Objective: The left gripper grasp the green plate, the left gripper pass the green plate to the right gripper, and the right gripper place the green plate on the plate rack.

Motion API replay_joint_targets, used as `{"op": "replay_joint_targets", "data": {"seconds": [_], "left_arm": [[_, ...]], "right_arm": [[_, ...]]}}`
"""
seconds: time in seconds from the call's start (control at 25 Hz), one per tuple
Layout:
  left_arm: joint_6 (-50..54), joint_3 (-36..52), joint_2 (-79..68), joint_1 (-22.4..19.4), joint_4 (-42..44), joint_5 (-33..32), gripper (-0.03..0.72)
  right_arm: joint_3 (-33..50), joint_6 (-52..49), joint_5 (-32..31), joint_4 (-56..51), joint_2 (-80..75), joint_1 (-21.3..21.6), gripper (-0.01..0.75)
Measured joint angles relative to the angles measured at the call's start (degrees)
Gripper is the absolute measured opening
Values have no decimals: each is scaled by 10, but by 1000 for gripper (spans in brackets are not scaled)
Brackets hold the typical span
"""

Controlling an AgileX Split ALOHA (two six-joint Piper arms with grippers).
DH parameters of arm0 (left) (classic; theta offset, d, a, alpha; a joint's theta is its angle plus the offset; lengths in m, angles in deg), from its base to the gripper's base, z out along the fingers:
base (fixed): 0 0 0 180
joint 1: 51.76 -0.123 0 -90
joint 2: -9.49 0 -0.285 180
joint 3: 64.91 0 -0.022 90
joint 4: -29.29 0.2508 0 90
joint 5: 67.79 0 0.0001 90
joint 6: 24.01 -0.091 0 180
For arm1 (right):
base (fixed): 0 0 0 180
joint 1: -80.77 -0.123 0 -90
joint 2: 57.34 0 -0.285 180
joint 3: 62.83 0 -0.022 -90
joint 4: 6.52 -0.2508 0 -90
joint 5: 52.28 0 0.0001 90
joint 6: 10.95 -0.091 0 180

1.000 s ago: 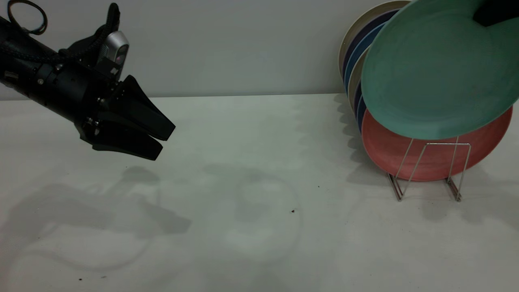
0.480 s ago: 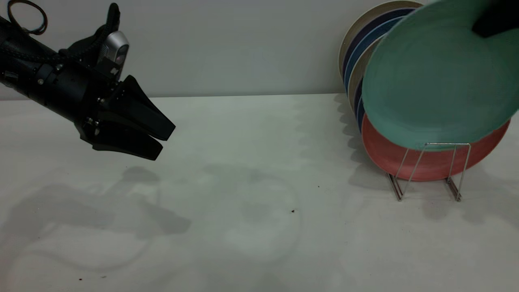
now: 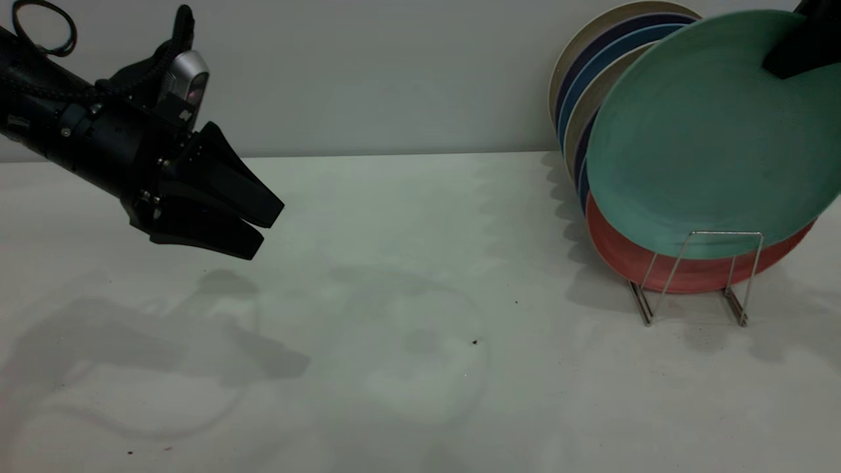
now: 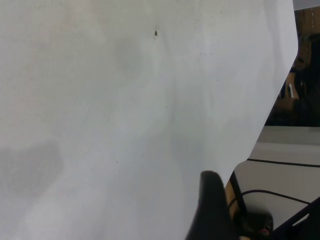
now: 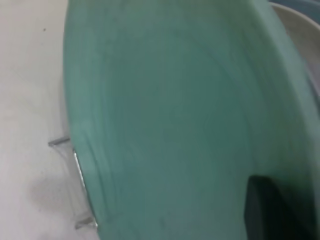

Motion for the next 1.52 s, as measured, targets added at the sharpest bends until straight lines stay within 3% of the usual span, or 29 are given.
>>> {"op": "replay_joint_targets", "data": {"seconds": [0.4, 0.84, 1.04, 1.32, 1.52], "left_arm": [[-1, 0, 0, 0, 0, -1, 574], [9, -5, 0, 0, 0, -31, 573], [76, -36, 24, 0, 15, -32, 572], [170, -70, 173, 0, 92, -39, 572], [237, -70, 319, 0, 193, -39, 570]], "right_arm": [[0, -15, -8, 0, 0, 1, 386], [0, -108, -153, 0, 62, 1, 407], [0, -329, -246, 1, 141, 1, 407], [0, -639, -366, 61, 272, 1, 407], [3, -809, -391, 133, 349, 1, 407]]}}
